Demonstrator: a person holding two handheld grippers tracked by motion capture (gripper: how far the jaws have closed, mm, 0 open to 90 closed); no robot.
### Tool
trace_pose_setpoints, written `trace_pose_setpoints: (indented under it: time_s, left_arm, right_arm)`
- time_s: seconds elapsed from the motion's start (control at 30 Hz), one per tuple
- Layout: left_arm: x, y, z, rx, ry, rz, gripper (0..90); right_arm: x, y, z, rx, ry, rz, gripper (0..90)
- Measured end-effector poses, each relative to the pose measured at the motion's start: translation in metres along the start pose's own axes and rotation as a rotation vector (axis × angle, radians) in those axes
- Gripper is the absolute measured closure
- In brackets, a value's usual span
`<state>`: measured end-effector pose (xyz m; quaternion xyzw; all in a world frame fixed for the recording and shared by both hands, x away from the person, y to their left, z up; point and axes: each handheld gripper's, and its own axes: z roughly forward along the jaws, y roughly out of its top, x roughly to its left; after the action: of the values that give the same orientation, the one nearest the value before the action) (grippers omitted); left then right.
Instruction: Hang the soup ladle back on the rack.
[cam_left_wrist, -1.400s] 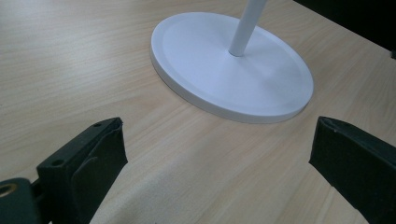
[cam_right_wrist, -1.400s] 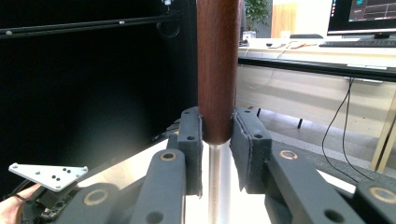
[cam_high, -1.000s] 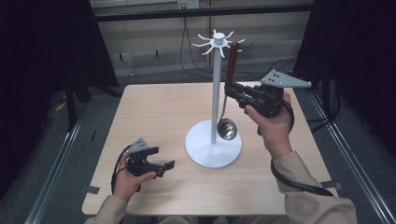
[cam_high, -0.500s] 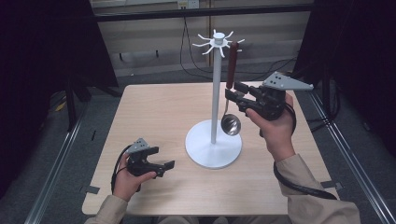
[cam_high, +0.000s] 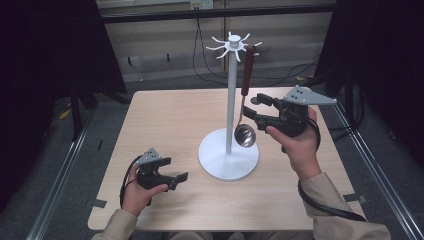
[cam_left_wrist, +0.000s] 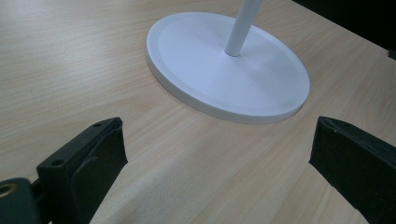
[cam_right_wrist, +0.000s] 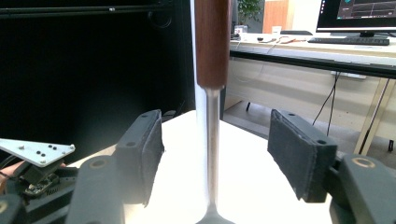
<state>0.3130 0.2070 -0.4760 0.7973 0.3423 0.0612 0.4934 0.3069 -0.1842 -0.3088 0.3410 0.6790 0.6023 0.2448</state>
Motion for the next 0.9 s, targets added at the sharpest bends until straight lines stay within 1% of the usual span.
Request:
trace_pose_setpoints:
  time_s: [0.13,0.3,0.33,0.37,0.4,0.47,0.5,0.6,0.63,0.7,0.73,0.8,0.9]
  left_arm:
    - [0.0,0.0,0.0,-0.005,-0.001,-0.003,3.2]
    - [0.0,0.0,0.0,0.0,-0.003,0.0,3.0]
    - [0.0,0.0,0.0,0.0,-0.003,0.0,2.9]
    - [0.0,0.0,0.0,-0.001,-0.004,-0.001,2.9]
    - [0.0,-0.001,0.0,-0.005,-0.009,-0.002,2.5]
    - [0.0,0.0,0.0,-0.005,-0.011,0.0,2.4]
    - [0.0,0.0,0.0,-0.006,-0.013,0.0,2.1]
    - [-0.001,-0.001,0.0,-0.005,-0.017,-0.002,1.7]
    - [-0.001,-0.001,0.0,-0.007,-0.025,-0.003,1.2]
    - [-0.001,-0.001,0.0,-0.004,-0.026,0.009,1.0]
    - [-0.001,-0.001,-0.001,-0.003,-0.026,0.017,1.0]
    - [-0.001,-0.001,-0.001,0.001,-0.028,0.025,0.3]
    - [-0.001,-0.001,-0.001,0.002,-0.029,0.024,0.3]
  right_arm:
    - [-0.001,-0.004,-0.002,0.007,-0.002,0.007,31.6]
    - [-0.005,-0.01,-0.005,0.026,-0.015,0.007,24.7]
    - [-0.005,-0.01,-0.005,0.026,-0.015,0.007,24.7]
    - [-0.005,-0.011,-0.005,0.024,-0.005,0.008,24.0]
    - [-0.006,-0.013,-0.007,0.035,-0.021,0.005,22.1]
    - [-0.006,-0.014,-0.007,0.033,-0.015,0.008,21.5]
    - [-0.006,-0.015,-0.008,0.035,-0.012,0.006,19.2]
    - [-0.006,-0.017,-0.009,0.044,-0.015,-0.002,17.0]
    - [-0.005,-0.018,-0.009,0.046,-0.015,-0.004,15.7]
    - [-0.005,-0.021,-0.009,0.059,-0.01,-0.008,14.3]
    - [-0.004,-0.022,-0.009,0.062,-0.017,-0.01,13.7]
    - [-0.004,-0.024,-0.009,0.064,-0.013,-0.013,12.7]
    - [-0.003,-0.027,-0.009,0.074,-0.009,-0.024,11.9]
